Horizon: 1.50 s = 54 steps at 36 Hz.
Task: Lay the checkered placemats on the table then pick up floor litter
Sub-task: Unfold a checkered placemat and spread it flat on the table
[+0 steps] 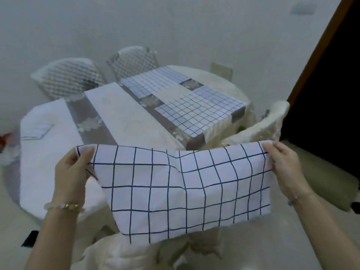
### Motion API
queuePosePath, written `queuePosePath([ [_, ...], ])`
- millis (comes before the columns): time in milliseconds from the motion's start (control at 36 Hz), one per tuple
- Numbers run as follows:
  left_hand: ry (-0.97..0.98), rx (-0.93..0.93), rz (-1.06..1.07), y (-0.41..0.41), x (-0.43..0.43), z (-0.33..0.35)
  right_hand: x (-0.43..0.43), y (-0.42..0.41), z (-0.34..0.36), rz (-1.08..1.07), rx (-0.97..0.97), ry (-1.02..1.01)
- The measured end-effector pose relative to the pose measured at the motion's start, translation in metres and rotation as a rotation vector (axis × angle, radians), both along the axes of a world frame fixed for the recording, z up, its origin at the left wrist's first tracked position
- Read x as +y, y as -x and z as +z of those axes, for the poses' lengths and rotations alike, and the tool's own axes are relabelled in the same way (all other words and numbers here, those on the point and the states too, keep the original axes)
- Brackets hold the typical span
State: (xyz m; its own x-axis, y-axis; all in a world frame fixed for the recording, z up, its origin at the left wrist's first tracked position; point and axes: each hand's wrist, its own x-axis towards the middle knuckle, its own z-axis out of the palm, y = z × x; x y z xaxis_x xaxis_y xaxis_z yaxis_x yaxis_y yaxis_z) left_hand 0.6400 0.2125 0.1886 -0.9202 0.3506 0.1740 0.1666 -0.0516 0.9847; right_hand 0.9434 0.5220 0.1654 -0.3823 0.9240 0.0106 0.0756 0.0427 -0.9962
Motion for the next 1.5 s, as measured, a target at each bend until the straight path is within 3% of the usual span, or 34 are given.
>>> queuePosePath([
  [417,0.245,-0.218,0.331,0.087,-0.047,-0.037,0.053,0.227,-0.013,0.431,-0.253,-0.035],
  [611,0.298,-0.193,0.514,0.124,-0.047,-0.019,0.072,0.322,-0.016,0.501,-0.301,-0.114],
  [750,0.254,-0.144,0.623,0.146,-0.045,-0.014,0.089,0.372,-0.016,0.545,-0.270,-0.062],
  [972,0.316,-0.274,0.674,0.185,-0.041,-0.067,0.104,0.424,-0.048,0.596,-0.317,-0.079],
  [1250,0.542,-0.642,0.574,0.195,-0.049,-0.152,0.103,0.433,-0.118,0.666,-0.627,0.006],
  [1500,0.599,-0.641,0.531,0.185,-0.053,-0.169,0.101,0.414,-0.132,0.642,-0.622,0.092],
])
